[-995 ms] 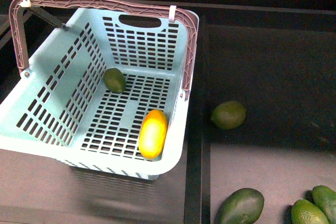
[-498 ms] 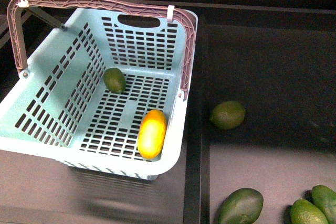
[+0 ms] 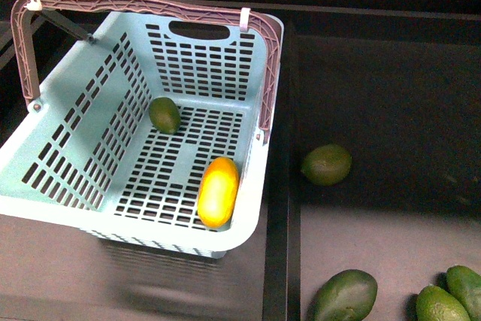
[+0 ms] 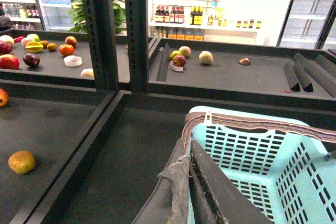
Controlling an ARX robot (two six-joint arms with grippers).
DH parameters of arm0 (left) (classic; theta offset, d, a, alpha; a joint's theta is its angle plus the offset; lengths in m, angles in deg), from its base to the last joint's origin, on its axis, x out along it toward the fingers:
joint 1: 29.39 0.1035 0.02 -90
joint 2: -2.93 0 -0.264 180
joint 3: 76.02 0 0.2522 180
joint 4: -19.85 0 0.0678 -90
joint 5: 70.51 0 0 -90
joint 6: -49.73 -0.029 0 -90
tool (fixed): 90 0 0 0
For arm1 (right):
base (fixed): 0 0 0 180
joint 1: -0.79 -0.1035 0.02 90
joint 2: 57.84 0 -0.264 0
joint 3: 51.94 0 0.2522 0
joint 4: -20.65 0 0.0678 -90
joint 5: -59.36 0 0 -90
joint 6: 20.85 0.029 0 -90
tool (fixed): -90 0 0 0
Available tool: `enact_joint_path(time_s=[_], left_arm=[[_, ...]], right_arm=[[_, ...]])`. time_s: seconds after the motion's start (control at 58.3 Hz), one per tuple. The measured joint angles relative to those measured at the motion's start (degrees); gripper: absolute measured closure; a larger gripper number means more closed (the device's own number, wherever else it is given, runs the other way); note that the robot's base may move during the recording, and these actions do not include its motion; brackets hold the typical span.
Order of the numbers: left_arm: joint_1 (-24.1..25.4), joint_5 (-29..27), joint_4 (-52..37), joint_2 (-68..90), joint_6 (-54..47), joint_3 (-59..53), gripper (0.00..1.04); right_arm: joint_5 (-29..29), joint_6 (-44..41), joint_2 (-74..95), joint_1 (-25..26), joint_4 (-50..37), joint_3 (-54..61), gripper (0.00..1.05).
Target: Pick mango and avocado into basket
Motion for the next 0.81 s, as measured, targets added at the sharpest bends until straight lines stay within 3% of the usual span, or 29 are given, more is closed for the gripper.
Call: enact_joint_path(time_s=[0.549, 0.635, 0.806], left_arm=[[0.00, -0.02, 17.51, -17.90, 0.00, 0.00, 1.02], [0.00, -0.02, 27.26, -26.53, -0.02, 0.02, 1.02], [0.00, -0.04, 27.85, -27.93, -0.02, 0.02, 1.02]], right_arm=[[0.00, 0.00, 0.00, 0.00, 0.00, 0.00, 0.09], [0.02, 0.00, 0.00, 0.00, 0.00, 0.00, 0.09], [0.00, 0.00, 0.00, 0.00, 0.00, 0.00, 0.09]])
